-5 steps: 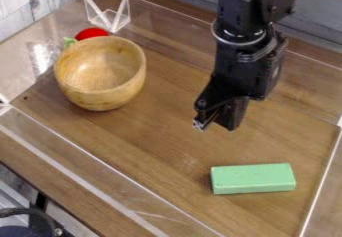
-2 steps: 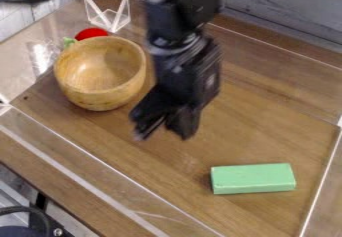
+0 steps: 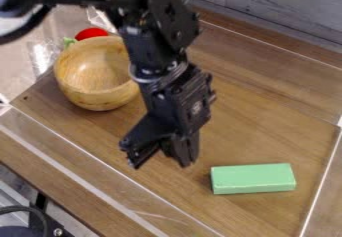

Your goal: Move the red object to the left side of the table

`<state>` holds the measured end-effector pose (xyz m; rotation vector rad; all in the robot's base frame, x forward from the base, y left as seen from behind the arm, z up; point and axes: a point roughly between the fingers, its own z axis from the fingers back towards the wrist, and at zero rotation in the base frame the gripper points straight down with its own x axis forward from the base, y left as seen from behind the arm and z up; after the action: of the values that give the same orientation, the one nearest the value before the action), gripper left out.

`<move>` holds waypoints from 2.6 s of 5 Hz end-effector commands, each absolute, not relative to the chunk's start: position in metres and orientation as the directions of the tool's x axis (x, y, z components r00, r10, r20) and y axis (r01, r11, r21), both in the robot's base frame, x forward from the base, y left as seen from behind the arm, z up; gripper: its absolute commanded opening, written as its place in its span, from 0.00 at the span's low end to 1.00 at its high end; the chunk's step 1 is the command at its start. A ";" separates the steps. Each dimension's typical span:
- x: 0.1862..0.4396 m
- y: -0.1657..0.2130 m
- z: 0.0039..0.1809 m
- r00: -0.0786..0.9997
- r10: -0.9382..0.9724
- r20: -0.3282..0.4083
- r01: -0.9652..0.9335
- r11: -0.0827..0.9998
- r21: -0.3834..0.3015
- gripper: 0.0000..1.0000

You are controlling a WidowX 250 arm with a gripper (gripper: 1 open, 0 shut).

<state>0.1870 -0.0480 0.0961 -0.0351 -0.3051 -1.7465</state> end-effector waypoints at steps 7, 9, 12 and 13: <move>0.201 0.007 0.098 -0.227 -0.935 0.274 0.966 -0.181 0.183 0.00; 0.212 -0.009 0.101 -0.226 -0.931 0.288 0.967 -0.178 0.182 1.00; 0.210 -0.016 0.066 -0.402 -0.899 0.172 0.900 -0.354 0.255 1.00; 0.213 -0.010 0.063 -0.425 -0.895 0.139 0.892 -0.387 0.236 1.00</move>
<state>0.2043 -0.0118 0.0570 -0.0245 -0.3135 -1.9772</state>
